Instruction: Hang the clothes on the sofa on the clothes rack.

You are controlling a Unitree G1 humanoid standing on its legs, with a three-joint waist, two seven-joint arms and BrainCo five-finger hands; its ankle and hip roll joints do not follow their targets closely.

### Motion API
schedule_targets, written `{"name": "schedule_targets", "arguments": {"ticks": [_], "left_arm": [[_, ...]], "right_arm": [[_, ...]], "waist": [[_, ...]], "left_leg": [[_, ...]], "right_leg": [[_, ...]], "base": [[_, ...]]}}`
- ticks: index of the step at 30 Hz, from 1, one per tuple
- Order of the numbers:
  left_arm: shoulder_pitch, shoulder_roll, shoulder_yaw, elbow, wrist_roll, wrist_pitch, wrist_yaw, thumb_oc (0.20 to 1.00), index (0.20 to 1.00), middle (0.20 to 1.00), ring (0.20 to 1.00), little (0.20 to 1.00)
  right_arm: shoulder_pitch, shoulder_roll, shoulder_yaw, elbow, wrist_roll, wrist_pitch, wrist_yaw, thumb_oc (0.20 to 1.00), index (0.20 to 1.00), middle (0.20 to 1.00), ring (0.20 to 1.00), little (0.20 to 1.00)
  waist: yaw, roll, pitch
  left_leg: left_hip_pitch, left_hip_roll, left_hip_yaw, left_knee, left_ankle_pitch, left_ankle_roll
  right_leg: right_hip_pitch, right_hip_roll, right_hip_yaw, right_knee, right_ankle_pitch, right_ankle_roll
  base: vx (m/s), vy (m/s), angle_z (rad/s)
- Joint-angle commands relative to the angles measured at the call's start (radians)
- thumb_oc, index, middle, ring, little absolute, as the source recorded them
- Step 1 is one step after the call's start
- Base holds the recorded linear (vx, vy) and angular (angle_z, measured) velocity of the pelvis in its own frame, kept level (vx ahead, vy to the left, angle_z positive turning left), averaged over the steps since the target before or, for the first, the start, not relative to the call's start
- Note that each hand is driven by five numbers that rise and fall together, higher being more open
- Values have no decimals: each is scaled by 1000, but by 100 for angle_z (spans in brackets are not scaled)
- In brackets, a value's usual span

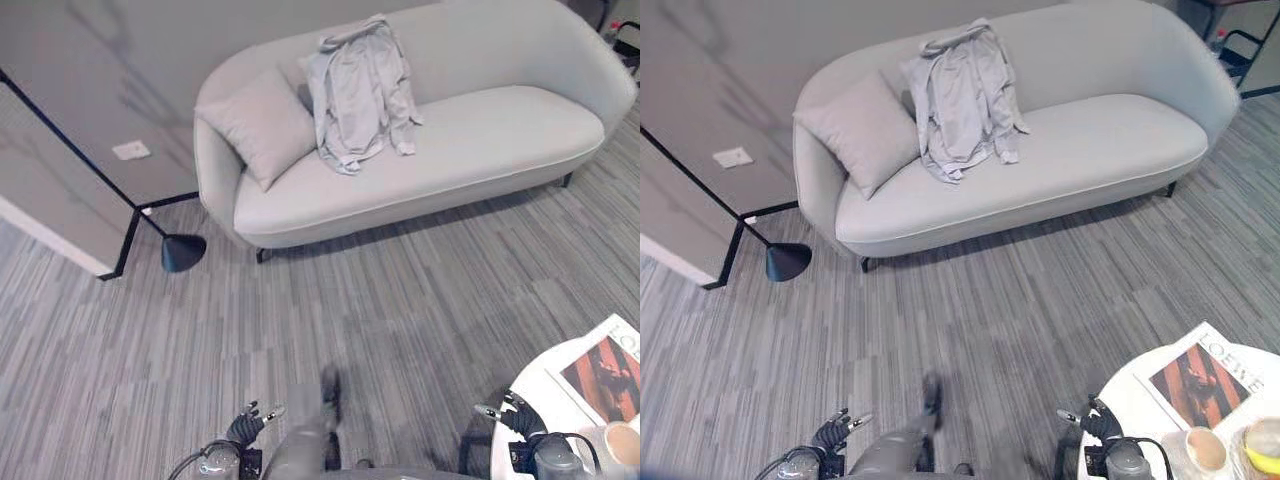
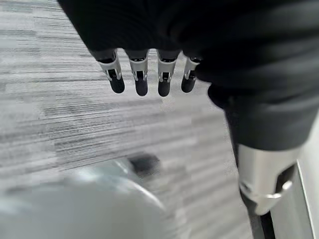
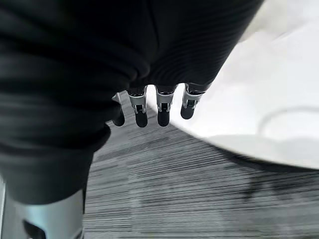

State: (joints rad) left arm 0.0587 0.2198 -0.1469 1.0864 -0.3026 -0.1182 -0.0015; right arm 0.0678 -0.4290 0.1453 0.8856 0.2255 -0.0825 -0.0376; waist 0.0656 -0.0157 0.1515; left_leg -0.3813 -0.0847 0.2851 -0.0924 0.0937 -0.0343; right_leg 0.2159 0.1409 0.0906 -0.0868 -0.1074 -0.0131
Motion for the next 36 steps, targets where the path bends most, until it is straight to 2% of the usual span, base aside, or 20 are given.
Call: {"name": "schedule_targets", "arguments": {"ticks": [1,4,5,8,10,11,12,13,15,17,18,20,21,23,24,27,29,32,34,36], "left_arm": [[-41,2,14,-3,-7,-30,4,1000,1000,1000,1000,1000],[-8,2,48,27,17,-32,2,1000,1000,1000,1000,1000],[-6,10,52,38,29,-31,-3,1000,1000,1000,1000,1000],[-6,18,58,37,38,-30,-8,1000,1000,1000,1000,1000],[-13,24,54,34,39,-30,-15,1000,1000,1000,1000,1000],[-19,25,51,24,35,-28,-19,1000,1000,1000,1000,1000],[-24,26,47,15,34,-29,-21,1000,1000,1000,1000,1000],[-49,36,32,-2,25,-27,-18,1000,1000,1000,1000,1000],[-53,41,27,-8,30,-24,-20,1000,1000,1000,1000,1000],[-61,52,19,-29,28,-22,-19,1000,1000,1000,1000,1000],[-67,55,15,-37,24,-23,-20,1000,1000,1000,1000,1000],[-71,59,3,-41,17,-25,-19,1000,1000,1000,1000,1000],[-74,61,-4,-38,16,-26,-15,1000,1000,1000,1000,1000],[-85,64,-17,-33,30,-27,-10,1000,1000,1000,1000,1000],[-84,64,-17,-33,30,-27,-10,1000,1000,1000,1000,1000],[-92,60,-10,-13,42,-30,-7,1000,1000,1000,1000,1000],[-88,54,-14,-13,48,-29,-14,1000,1000,1000,1000,1000],[-90,43,-23,-2,62,-29,-10,1000,1000,1000,1000,1000],[-97,35,-33,-5,44,-32,-14,1000,1000,1000,1000,1000],[-97,36,-37,-13,41,-32,-17,1000,1000,1000,1000,1000]], "right_arm": [[79,-72,-33,-126,-51,-36,-2,1000,1000,1000,1000,1000],[91,-75,-16,-117,-136,-29,17,1000,1000,1000,1000,1000],[97,-78,-11,-100,-167,-23,27,1000,1000,1000,1000,1000],[95,-78,-2,-71,-196,-21,37,1000,1000,1000,1000,1000],[91,-76,2,-36,-213,-22,47,1000,1000,1000,1000,1000],[86,-76,3,-17,-216,-23,49,1000,1000,1000,1000,1000],[84,-74,1,-14,-212,-24,49,1000,1000,1000,1000,1000],[69,-68,0,-8,-196,-23,45,1000,1000,1000,1000,1000],[68,-65,1,-11,-189,-24,45,1000,1000,1000,1000,1000],[63,-52,7,-11,-178,-27,42,1000,1000,1000,1000,1000],[62,-49,8,-10,-173,-26,43,1000,1000,1000,1000,1000],[63,-48,10,-11,-163,-26,43,1000,1000,1000,1000,1000],[60,-50,11,-11,-150,-24,41,1000,1000,1000,1000,1000],[56,-49,17,-5,-127,-20,34,1000,1000,1000,1000,1000],[56,-49,17,-5,-127,-20,34,1000,1000,1000,1000,1000],[67,-38,18,15,-122,-19,31,1000,1000,1000,1000,1000],[81,-32,24,29,-131,-14,29,1000,1000,1000,1000,1000],[105,-34,18,31,-128,-19,29,1000,1000,1000,1000,1000],[117,-38,14,47,-122,-14,36,1000,1000,1000,1000,1000],[122,-43,11,44,-121,-16,38,1000,1000,1000,1000,1000]], "waist": [[5,42,-29],[15,56,-79],[16,44,-103],[22,24,-128],[22,-2,-141],[24,-12,-139],[25,-8,-137],[2,0,-104],[-6,8,-100],[-16,31,-81],[-23,38,-77],[-48,47,-64],[-68,41,-50],[-96,24,-35],[-98,26,-31],[-122,4,-25],[-136,-7,-32],[-144,-13,-59],[-155,4,-61],[-158,7,-62]], "left_leg": [[85,82,-3,5,79,-56],[135,77,-31,5,115,-45],[162,68,-28,5,114,-36],[191,44,-35,5,93,-18],[228,2,-47,5,61,1],[248,-16,-51,5,40,11],[260,-16,-56,5,30,16],[313,-18,-83,5,-9,41],[337,-14,-86,5,-27,48],[381,9,-103,5,-54,55],[408,14,-115,5,-74,49],[447,24,-141,5,-97,45],[474,19,-156,5,-115,41],[527,-2,-182,5,-160,33],[532,0,-185,5,-161,32],[600,-26,-219,5,-207,24],[631,-30,-262,5,-237,19],[654,-18,-293,5,-262,18],[654,40,-296,53,-231,-17],[629,53,-283,129,-204,-36]], "right_leg": [[31,-87,61,30,-42,55],[72,-116,89,35,-80,76],[71,-153,82,60,-92,89],[71,-204,73,110,-78,120],[36,-259,55,223,18,169],[-2,-280,54,321,117,200],[-45,-281,59,405,180,210],[-160,-264,75,623,316,193],[-202,-255,78,668,310,174],[-321,-285,15,719,197,128],[-353,-297,-30,667,125,107],[-406,-266,-71,575,74,103],[-428,-233,-66,494,74,119],[-439,-172,-52,230,125,162],[-430,-171,-55,224,127,162],[-506,-109,-95,70,208,198],[-486,-103,-119,28,236,196],[-449,-93,-67,37,261,170],[-434,-79,-45,83,249,146],[-417,-84,-46,87,241,136]], "base": [[509,68,-66],[583,127,-21],[486,101,-31],[459,74,-72],[434,73,-54],[343,80,49],[376,97,74],[251,69,68],[263,53,40],[330,27,69],[354,-42,32],[345,-109,28],[317,-164,42],[387,-181,61],[380,-146,42],[334,-133,52],[410,-238,79],[274,-200,49],[334,-276,20],[177,-156,14]]}}
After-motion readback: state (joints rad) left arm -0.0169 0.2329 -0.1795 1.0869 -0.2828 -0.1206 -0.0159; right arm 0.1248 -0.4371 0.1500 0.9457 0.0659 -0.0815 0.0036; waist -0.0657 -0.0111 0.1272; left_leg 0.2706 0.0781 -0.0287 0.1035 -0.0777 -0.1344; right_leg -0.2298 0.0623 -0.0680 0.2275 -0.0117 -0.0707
